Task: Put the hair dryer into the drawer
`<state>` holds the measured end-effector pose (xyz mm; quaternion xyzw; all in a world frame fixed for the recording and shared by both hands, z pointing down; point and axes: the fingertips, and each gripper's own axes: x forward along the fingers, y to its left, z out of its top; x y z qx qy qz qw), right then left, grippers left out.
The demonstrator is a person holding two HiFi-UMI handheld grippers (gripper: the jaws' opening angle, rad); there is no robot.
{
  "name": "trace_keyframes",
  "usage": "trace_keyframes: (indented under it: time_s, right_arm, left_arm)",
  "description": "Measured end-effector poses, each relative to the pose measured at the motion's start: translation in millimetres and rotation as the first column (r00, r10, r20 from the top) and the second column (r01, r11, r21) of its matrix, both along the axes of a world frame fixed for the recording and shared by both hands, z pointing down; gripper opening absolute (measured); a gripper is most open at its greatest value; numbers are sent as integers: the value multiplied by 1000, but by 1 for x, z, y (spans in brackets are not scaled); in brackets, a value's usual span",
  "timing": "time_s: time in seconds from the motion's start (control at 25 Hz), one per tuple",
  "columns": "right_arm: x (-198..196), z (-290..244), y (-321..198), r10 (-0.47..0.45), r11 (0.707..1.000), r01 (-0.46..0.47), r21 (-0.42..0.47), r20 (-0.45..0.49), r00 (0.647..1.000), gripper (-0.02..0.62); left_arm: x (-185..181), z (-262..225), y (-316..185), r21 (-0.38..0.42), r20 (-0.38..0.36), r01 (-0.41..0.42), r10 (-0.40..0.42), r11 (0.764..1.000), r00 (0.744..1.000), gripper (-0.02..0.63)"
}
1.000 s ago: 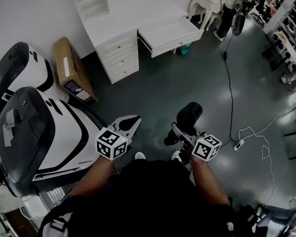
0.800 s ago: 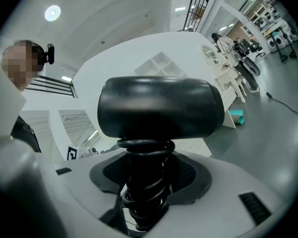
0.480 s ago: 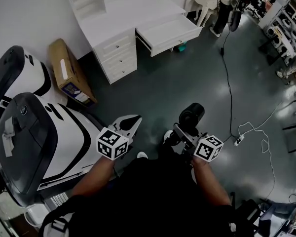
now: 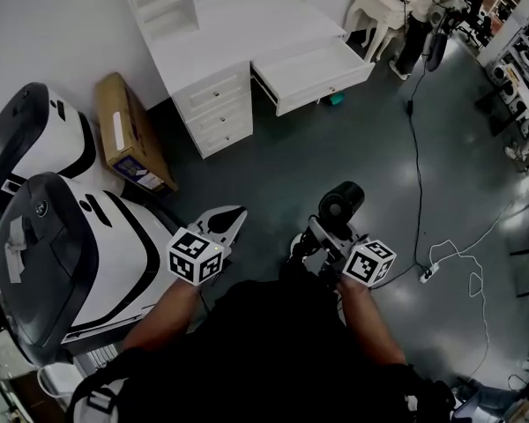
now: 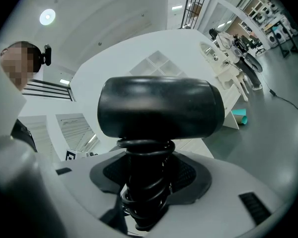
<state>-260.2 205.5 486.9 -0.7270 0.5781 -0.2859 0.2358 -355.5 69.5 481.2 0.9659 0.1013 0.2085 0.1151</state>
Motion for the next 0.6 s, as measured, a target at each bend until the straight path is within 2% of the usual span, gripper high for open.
trace_keyframes:
  time_s: [0.4,0.6]
  right_arm:
    - [126,-13,-9,-59,998,59,17,-32,998,227]
    - [184,-11,-2,-83,996,84,12,-45,996,227]
  left_arm:
    - [140,-25,3,10,-41,27,-26,1000,999,11]
    - [202,-18,14,16,-28,35,-35,999,999,11]
